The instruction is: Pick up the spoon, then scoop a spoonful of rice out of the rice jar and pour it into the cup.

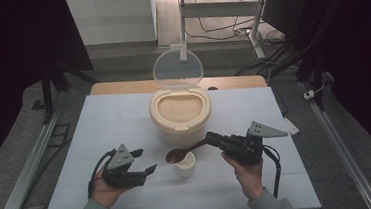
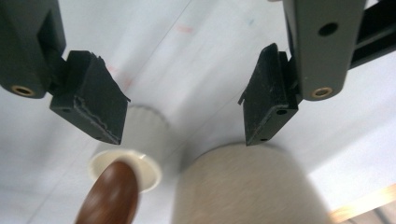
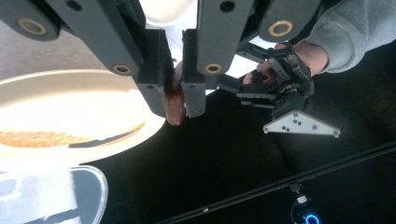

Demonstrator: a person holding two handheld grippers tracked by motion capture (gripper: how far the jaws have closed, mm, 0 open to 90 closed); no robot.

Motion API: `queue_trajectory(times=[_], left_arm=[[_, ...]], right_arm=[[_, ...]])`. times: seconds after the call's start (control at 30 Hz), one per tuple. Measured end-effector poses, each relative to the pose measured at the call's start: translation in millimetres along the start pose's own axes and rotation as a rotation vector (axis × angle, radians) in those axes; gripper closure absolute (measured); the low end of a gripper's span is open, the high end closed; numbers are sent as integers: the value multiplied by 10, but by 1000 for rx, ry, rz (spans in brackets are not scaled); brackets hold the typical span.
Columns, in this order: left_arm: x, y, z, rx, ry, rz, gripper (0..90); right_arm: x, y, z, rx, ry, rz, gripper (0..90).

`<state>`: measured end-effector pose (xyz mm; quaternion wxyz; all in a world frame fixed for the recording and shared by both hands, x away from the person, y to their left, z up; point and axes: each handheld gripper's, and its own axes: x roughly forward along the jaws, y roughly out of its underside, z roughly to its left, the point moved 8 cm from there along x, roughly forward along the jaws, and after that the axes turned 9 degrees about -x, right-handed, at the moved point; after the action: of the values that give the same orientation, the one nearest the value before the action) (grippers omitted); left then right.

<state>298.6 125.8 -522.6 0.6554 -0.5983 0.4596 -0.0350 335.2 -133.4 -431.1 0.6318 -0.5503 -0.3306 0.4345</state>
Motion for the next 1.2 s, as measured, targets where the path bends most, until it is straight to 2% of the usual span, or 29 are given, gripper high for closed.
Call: queue_trajectory(times=[0.27, 0.53, 0.8, 0.97, 1.2], left_arm=[[-130, 296, 249, -78, -39, 22, 287], [-253, 494, 426, -138, -77, 22, 285], [-277, 576, 494, -165, -82, 32, 283], [-262, 567, 489, -163, -81, 32, 278], [-253, 573, 513, -170, -88, 39, 262]], right_arm=[[-84, -54, -75, -12, 24, -10, 830], [-151, -119, -111, -7, 34, -38, 830], [-198, -172, -135, -13, 45, -56, 830], [-215, -200, -137, -5, 42, -68, 831], [-240, -278, -118, -18, 39, -90, 831]])
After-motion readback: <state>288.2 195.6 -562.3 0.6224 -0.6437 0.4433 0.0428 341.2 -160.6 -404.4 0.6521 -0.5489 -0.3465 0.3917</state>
